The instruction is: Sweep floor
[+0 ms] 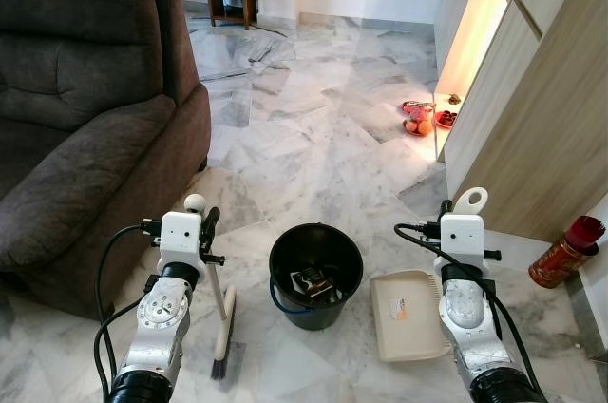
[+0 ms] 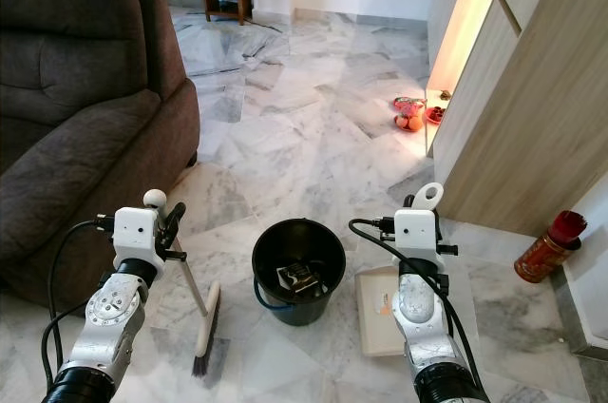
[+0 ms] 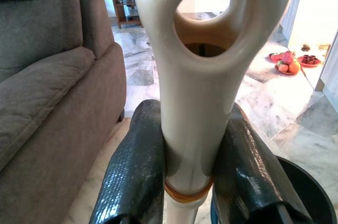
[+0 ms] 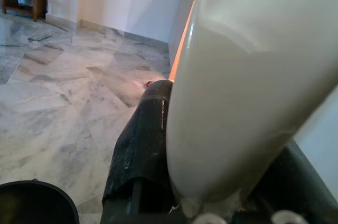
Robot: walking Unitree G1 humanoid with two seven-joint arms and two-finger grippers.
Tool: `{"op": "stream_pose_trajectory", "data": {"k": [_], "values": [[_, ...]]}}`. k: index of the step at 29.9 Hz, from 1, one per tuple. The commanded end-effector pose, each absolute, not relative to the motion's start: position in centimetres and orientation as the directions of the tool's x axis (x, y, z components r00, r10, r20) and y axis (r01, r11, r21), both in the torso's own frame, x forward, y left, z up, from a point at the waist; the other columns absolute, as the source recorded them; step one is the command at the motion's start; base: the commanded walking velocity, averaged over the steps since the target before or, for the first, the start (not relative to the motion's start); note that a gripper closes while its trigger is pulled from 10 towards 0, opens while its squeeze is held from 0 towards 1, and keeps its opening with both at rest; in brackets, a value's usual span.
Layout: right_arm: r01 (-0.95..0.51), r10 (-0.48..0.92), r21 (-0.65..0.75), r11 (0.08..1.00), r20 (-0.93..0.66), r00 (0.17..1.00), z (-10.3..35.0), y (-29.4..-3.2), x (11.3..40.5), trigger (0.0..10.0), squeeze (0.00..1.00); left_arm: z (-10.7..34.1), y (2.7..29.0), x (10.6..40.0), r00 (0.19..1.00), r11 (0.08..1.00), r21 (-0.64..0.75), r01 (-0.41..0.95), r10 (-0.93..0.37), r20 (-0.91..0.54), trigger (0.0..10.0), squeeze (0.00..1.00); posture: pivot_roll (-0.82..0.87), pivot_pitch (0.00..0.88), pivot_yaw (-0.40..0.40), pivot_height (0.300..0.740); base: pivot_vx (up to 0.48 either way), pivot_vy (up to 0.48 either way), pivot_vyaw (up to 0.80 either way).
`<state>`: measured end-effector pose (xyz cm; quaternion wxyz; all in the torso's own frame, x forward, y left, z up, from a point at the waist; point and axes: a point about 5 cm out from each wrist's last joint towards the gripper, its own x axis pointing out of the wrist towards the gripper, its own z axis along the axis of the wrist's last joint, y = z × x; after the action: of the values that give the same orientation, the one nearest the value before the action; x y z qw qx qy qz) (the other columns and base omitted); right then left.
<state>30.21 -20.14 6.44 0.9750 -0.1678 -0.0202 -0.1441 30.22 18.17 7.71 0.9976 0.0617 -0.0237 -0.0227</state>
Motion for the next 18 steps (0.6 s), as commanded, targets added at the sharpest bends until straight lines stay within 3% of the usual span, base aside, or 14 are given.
{"op": "stream_pose_trajectory", "data": {"k": [1, 18], "values": [[0.303, -0.267, -0.312, 0.900, 0.152, 0.952, 7.75, -20.22, 30.90, 10.0, 0.00, 8.89, 18.16, 30.51, 0.993, 0.990, 0.134, 0.046, -0.059, 0.099, 10.0, 0.00, 0.00, 0.000, -0.004, 0.740, 0.000, 0.000, 0.00], [0.294, -0.260, -0.311, 0.904, 0.145, 0.955, 7.52, -20.07, 30.71, 10.0, 0.00, 8.60, 17.96, 30.22, 0.994, 0.990, 0.128, 0.052, -0.064, 0.091, 10.0, 0.00, 0.00, 0.000, -0.007, 0.740, 0.000, 0.000, 0.00]]}}
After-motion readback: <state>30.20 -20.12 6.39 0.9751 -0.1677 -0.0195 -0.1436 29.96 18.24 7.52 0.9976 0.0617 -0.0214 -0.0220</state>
